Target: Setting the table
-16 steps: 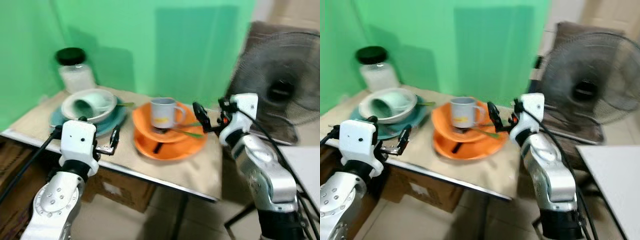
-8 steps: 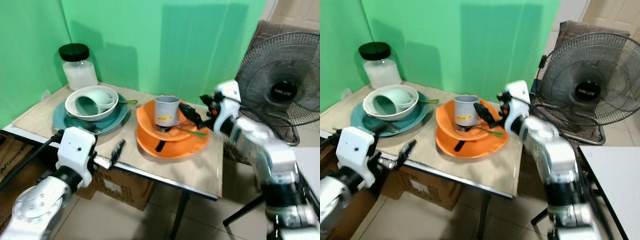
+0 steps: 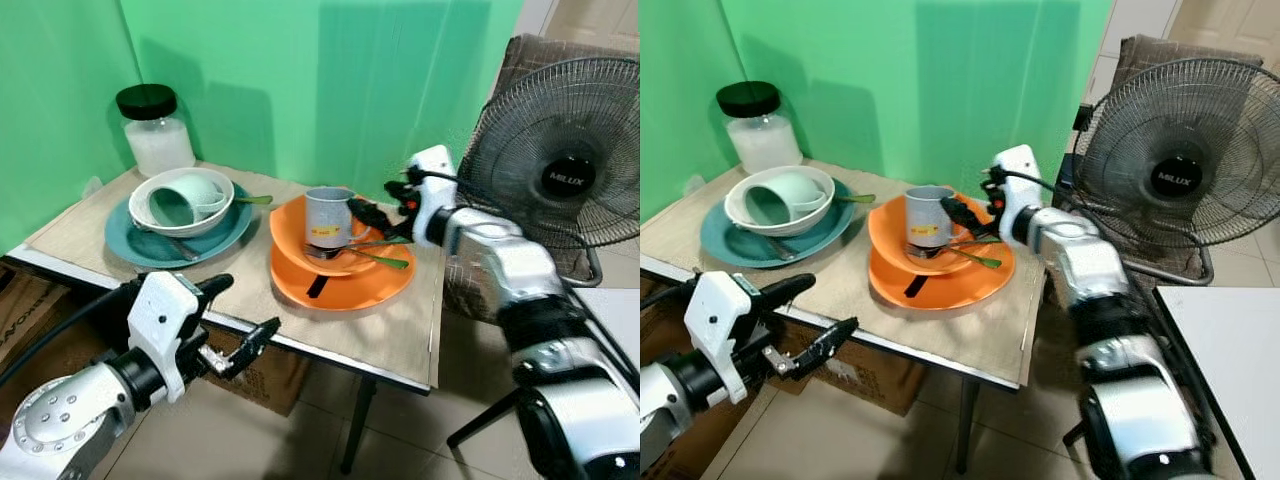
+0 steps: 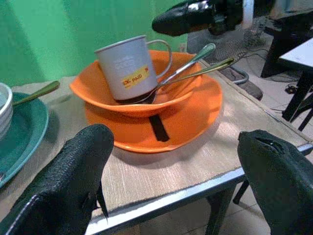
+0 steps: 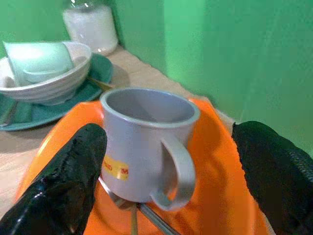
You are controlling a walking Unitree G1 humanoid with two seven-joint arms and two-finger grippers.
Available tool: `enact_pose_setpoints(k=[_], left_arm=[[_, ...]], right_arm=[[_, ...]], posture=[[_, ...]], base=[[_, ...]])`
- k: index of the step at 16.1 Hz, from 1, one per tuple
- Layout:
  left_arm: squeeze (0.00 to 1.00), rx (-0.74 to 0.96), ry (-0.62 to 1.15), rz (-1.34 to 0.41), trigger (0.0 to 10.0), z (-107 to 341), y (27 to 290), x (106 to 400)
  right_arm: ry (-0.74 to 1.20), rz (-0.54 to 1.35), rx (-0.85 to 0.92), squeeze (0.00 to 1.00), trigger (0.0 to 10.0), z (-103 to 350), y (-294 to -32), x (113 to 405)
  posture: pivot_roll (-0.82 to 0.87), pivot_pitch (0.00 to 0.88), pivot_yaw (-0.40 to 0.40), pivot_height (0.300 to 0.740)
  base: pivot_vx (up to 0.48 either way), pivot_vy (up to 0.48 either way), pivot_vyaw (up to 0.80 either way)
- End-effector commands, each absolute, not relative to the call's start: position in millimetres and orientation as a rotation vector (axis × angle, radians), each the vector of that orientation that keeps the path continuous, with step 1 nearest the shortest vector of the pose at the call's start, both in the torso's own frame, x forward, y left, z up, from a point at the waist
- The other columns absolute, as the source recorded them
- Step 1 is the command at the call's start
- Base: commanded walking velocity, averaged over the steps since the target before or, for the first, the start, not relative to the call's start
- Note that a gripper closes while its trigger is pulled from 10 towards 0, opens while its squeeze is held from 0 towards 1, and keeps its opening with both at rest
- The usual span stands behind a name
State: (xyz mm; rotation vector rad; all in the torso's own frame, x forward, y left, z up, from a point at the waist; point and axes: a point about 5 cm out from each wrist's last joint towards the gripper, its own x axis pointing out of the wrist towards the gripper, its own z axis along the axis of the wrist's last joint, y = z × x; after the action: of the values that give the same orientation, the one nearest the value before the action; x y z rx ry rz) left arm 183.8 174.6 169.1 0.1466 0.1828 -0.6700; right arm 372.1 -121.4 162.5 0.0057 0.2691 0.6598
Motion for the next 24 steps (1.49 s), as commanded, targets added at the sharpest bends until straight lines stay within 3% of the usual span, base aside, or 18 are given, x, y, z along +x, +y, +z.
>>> enact_pose_setpoints(k=[1, 13, 14, 15, 16, 18, 20, 24], left_arm=[[0.00, 0.152, 0.188, -0.693, 10.0, 170.6, 172.2, 179.7], [0.00, 0.130, 0.237, -0.706, 10.0, 150.4, 177.7, 176.6], [0.00, 0.128, 0.246, -0.703, 10.0, 144.1, 179.0, 176.5], [0.00, 0.128, 0.248, -0.703, 10.0, 142.8, 179.3, 176.5], [0.00, 0.128, 0.254, -0.702, 10.0, 136.2, 181.8, 176.5], [0.00, 0.127, 0.264, -0.702, 10.0, 127.2, 186.6, 177.0], [0.00, 0.125, 0.262, -0.702, 10.0, 121.3, 191.3, 178.7], [0.00, 0.135, 0.197, -0.682, 10.0, 113.4, 199.0, 186.9]], right_arm=[[0.262, 0.657, -0.008, 0.00, 10.0, 164.5, -118.8, 376.6], [0.339, 0.613, 0.056, 0.00, 10.0, 141.0, -122.2, 386.4], [0.330, 0.644, 0.091, 0.00, 9.1, 143.2, -121.2, 386.6], [0.328, 0.652, 0.098, 0.00, 9.1, 143.6, -121.1, 386.8], [0.320, 0.696, 0.114, 0.00, 4.8, 144.8, -120.7, 386.0], [0.315, 0.741, 0.106, 0.00, 0.6, 145.2, -121.3, 384.4], [0.327, 0.750, 0.088, 0.00, 0.0, 143.4, -122.8, 383.6], [0.351, 0.745, 0.053, 0.00, 0.0, 138.0, -125.1, 382.3]], posture=[[0.02, 0.000, -0.027, 0.740], [0.02, 0.004, -0.032, 0.740], [0.02, 0.005, -0.035, 0.740], [0.02, 0.004, -0.035, 0.740], [0.02, 0.005, -0.036, 0.740], [0.02, 0.004, -0.035, 0.740], [0.02, 0.002, -0.035, 0.740], [0.01, 0.000, -0.029, 0.740]], base=[[0.000, 0.000, 0.00], [0.000, 0.000, 0.00], [0.000, 0.000, 0.00], [0.000, 0.000, 0.00], [0.000, 0.000, 0.00], [0.000, 0.000, 0.00], [0.000, 0.000, 0.00], [0.000, 0.000, 0.00]])
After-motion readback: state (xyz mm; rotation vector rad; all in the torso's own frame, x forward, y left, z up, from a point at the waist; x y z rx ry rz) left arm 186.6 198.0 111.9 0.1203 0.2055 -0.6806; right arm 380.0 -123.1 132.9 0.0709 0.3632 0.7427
